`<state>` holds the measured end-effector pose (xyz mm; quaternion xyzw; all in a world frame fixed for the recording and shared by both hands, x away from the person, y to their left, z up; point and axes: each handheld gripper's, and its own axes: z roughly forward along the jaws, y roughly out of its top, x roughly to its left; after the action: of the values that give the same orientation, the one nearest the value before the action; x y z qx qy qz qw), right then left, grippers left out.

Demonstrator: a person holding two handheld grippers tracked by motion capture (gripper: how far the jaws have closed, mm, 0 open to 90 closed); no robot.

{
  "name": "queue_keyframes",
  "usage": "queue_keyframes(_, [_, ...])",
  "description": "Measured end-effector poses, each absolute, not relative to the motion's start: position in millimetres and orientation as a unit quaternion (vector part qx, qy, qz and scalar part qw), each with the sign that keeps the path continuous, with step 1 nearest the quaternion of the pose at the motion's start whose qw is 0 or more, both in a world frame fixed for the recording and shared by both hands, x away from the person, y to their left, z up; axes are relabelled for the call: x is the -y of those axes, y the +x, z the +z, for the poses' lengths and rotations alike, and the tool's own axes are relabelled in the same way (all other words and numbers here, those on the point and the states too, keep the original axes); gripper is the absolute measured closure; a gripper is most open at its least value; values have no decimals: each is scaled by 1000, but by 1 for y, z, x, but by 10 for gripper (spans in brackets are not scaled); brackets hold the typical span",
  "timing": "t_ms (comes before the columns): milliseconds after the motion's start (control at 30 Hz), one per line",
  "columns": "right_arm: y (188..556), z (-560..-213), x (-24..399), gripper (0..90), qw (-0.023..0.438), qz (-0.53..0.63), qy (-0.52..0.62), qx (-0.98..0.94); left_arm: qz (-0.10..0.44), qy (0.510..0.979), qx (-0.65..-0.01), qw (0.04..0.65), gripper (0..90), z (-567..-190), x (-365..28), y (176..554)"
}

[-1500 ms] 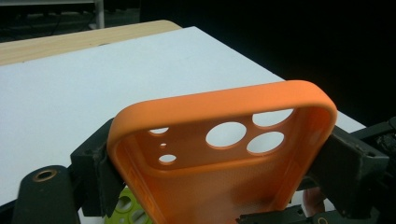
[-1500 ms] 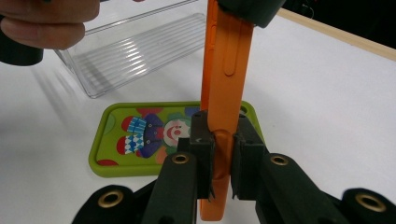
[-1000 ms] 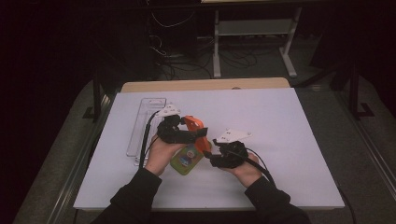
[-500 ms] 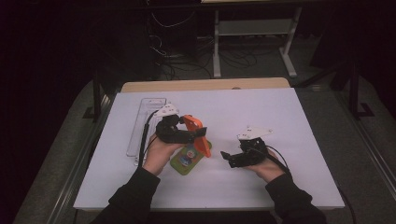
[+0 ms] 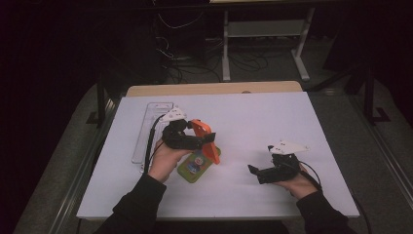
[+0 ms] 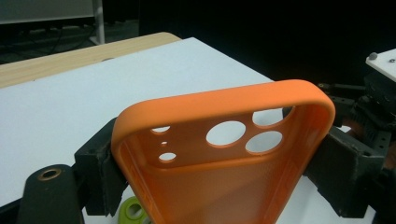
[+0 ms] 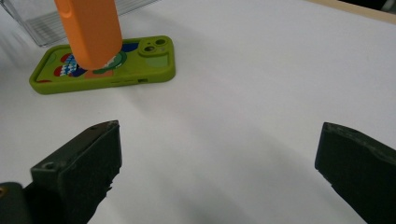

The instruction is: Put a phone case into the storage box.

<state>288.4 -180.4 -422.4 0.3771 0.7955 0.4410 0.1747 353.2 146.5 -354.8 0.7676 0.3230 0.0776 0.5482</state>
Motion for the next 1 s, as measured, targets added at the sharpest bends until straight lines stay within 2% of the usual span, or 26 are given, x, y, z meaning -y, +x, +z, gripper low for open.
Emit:
queue_keyframes(200, [282,-428,194,0,175,443,384,-791,97,771,-318,543,159,-343,-151,359])
queue_keyframes(467, [280,-431,198,0,172,438,388,-793,138,763,-328,539,159,-312,-177,381])
queue_keyframes(1000, [281,-434,197,0,173,433,385,-796,220,733,-384,516,159,-284,-220,428])
